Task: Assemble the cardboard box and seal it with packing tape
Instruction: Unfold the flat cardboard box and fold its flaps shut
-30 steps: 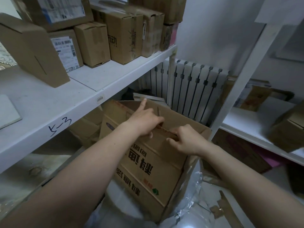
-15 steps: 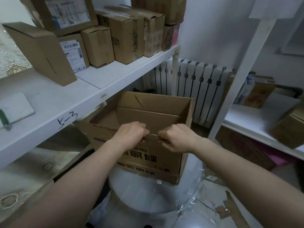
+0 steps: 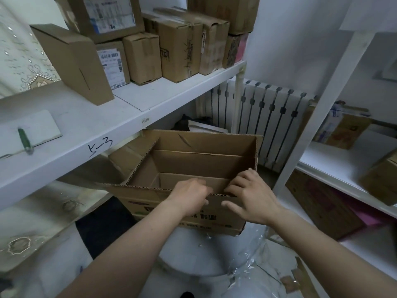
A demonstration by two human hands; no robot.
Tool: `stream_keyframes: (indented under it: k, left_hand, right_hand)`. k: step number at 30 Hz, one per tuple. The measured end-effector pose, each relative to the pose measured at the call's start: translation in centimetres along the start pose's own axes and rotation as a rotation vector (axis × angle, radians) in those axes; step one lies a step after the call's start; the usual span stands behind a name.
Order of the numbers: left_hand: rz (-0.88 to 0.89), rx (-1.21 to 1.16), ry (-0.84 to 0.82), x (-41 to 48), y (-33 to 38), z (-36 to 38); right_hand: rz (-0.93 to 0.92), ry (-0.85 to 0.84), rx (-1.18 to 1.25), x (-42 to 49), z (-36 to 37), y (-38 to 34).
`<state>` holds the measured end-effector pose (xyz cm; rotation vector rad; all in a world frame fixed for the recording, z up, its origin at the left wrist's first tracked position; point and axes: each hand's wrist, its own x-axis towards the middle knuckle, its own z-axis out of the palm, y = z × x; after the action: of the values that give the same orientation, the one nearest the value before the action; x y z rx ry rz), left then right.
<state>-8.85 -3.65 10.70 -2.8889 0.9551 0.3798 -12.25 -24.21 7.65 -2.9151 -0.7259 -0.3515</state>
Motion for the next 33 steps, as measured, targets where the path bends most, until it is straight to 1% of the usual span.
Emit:
stream_keyframes:
  k: [2, 4, 6, 8, 9, 11, 14, 16, 18, 20, 22, 24, 26, 29, 33]
  left_hand:
    - [-0.013, -0.050, -0.006, -0.1, 0.0, -0.2]
    - [-0.025, -0.089, 0.008, -0.1, -0.3, -0.4]
    - [-0.026, -0.098, 0.025, -0.2, -0.7, -0.6]
    - [-0.018, -0.105, 0.021, -0.5, -1.1, -0.9]
    - [-0.023, -0.135, 0.034, -0.6, -1.3, -1.2]
    - [-0.080, -0.237, 0.100, -0.7, -2.3, -1.6]
    - [-0.241, -0.278, 0.277, -0.5, -5.1, -1.8]
    - [-0.397, -0.238, 0.331, -0.5, -7.4, -1.7]
    - [-0.541, -0.200, 0.305, -0.8, -9.5, -1.7]
    - [-0.660, -0.183, 0.215, -1.2, -11.2, -1.6]
    - [-0.741, -0.241, 0.108, -1.5, -12.6, -1.3]
    - [-0.753, -0.318, 0.026, -1.6, -13.6, -0.7]
    - [-0.723, -0.341, -0.001, -1.6, -14.1, -0.2]
    - [-0.667, -0.343, 0.003, -1.5, -14.8, 0.3]
    - [-0.635, -0.378, -0.022, -1.1, -15.6, 0.9]
  right_hand:
    - [0.155, 0.111, 0.080, -0.2, -0.4, 0.0]
    - [0.385, 0.239, 0.189, 0.2, -0.9, 0.0]
    - [0.638, 0.313, 0.270, 0.7, -1.0, 0.2]
    - [0.853, 0.295, 0.340, 1.2, -1.2, 0.6]
    - [0.923, 0.266, 0.373, 1.4, -1.2, 0.8]
    - [0.998, 0.200, 0.422, 1.7, -1.0, 1.0]
    - [1.031, 0.139, 0.427, 2.0, -0.9, 0.9]
    - [1.046, 0.130, 0.427, 2.1, -1.0, 0.6]
    - [1.056, 0.114, 0.426, 2.1, -1.0, 0.2]
    - [1.064, 0.118, 0.439, 2.1, -0.7, -0.5]
    - [1.052, 0.151, 0.462, 2.2, -0.3, -1.4]
    - [1.017, 0.163, 0.466, 2.3, 0.2, -2.1]
    - [0.984, 0.138, 0.464, 2.6, 0.6, -2.3]
    - [0.923, 0.029, 0.468, 3.5, 0.5, -2.2]
    - [0.812, -0.136, 0.451, 4.6, 0.5, -2.1]
